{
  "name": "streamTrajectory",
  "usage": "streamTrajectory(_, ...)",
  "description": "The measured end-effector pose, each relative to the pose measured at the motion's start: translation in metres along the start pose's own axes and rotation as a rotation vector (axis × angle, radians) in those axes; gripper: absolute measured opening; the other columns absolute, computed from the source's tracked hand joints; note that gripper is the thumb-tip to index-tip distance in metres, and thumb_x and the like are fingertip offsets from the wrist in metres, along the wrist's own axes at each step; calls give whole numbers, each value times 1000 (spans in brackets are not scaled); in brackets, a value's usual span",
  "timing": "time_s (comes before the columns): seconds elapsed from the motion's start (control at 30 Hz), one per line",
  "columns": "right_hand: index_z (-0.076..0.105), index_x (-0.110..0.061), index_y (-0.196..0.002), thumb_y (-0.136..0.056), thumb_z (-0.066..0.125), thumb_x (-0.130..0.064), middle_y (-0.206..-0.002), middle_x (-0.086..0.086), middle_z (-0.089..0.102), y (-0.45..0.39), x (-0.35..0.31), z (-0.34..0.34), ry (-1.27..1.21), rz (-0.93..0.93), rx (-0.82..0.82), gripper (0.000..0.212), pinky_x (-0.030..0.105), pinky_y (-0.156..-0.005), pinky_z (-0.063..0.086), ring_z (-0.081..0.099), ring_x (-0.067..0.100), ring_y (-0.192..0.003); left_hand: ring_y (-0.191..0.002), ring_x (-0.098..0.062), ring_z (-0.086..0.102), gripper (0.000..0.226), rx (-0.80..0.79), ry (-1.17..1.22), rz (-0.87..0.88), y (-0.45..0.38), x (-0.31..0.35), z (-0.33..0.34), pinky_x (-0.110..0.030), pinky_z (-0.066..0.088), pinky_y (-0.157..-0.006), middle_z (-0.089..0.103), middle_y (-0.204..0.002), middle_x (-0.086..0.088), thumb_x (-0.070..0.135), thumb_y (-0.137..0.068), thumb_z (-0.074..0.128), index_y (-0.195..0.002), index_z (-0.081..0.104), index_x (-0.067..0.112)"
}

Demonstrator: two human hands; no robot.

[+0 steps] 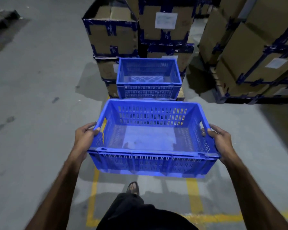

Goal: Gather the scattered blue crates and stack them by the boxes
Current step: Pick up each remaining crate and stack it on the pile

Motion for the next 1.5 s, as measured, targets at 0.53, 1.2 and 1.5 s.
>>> streamTrajectory(0.53, 63, -20, -121, -100, 56, -2, -93, 10, 74, -106, -126, 105, -46, -182, 34, 28, 49, -94, 58, 70, 28, -89, -94, -28, 65, 38, -34, 31, 151, -172, 136, 47, -56, 52, -103, 72, -111, -24, 0, -91, 66, -127, 68, 12)
streamTrajectory(1.2, 60, -8, -139, -94, 67, -16, -96, 10, 78, -367, -223, 192, -31, -253, -124, 46, 52, -97, 57, 73, 23, -92, -74, -18, 69, 45, 108, 3, 140, -306, 237, 141, -39, 61, -83, 72, -103, -17, 2, -93, 66, -137, 63, 11)
streamTrajectory(1.5, 61, -7, -137, -94, 68, -19, -95, 5, 78, -420, -224, 225, -32, -286, -105, 45, 49, -96, 58, 72, 21, -91, -60, -7, 70, 42, 74, -1, 126, -382, 263, 169, -24, 60, -59, 77, -77, 3, 1, -93, 66, -133, 64, 16)
Point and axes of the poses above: each hand's wrist, its own y-axis away from the middle knuckle, its own z-axis out of the palm, x = y × z, the point moved 8 cm from there along -y, towards the middle knuckle
